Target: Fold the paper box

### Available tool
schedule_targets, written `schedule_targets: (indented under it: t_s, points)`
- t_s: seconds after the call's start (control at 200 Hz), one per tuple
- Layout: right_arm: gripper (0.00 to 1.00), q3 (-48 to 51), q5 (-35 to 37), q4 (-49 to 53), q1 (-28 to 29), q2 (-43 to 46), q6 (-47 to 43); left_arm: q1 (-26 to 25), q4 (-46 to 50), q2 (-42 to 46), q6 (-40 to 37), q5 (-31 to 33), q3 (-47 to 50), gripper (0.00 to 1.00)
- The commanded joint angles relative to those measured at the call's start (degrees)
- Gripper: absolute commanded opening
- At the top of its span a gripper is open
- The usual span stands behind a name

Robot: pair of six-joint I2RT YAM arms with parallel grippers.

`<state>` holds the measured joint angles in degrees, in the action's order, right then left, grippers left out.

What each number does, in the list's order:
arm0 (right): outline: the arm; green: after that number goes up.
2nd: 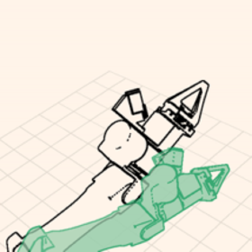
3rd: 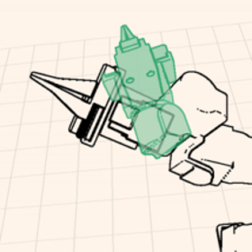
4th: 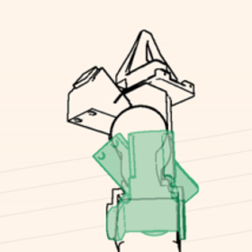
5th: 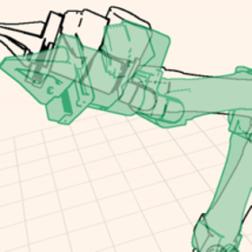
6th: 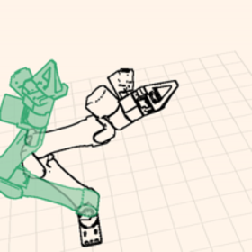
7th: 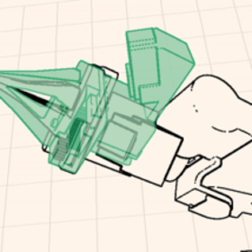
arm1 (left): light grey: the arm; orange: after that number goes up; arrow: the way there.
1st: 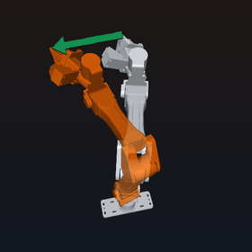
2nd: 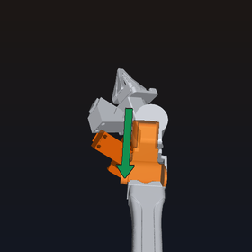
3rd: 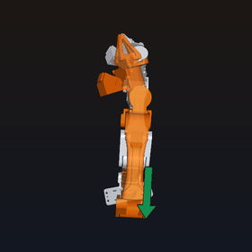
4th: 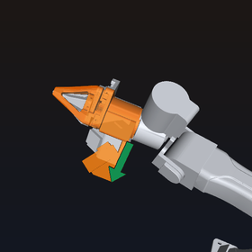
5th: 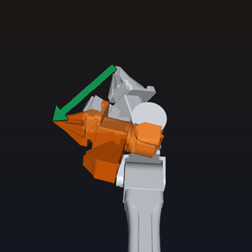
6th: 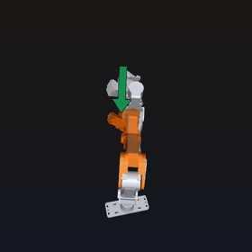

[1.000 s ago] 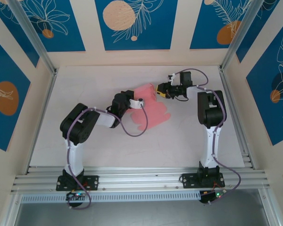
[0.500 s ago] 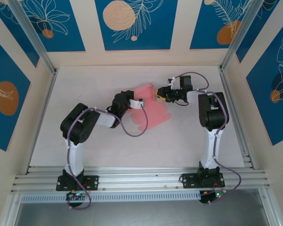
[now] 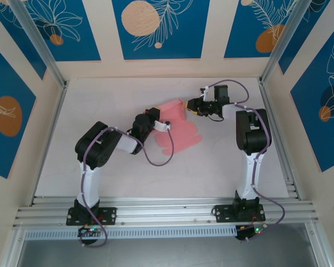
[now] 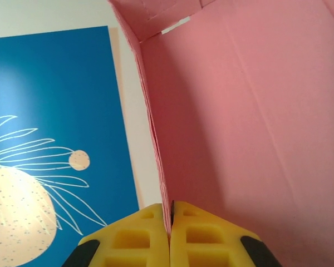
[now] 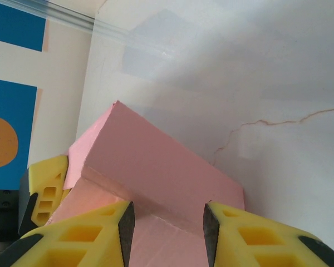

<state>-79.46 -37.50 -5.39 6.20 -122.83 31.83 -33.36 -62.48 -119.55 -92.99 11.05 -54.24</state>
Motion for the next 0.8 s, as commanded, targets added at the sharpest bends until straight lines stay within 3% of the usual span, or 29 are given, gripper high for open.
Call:
schedule_targets:
  t_s: [0.0,0.165,0.495,0.795]
  points:
    - [0.4,2.1,0.1,-1.4,-0.1,0.8,-1.6,-1.2,0.2,-1.1,-5.0,-0.7,1.3,0.0]
    - [0.4,5.7,0.0,-3.9,-0.4,2.4,-2.7,-1.3,-0.4,-1.4,-7.6,-1.2,1.7,0.0]
    - [0.4,9.2,-2.1,-7.7,-0.2,3.5,-5.7,-1.4,2.6,0.8,-5.5,-2.1,2.6,0.0]
    - [0.46,10.2,-0.3,-5.2,1.1,5.4,-11.7,-1.7,-1.1,-0.2,-8.6,-1.0,3.2,0.0]
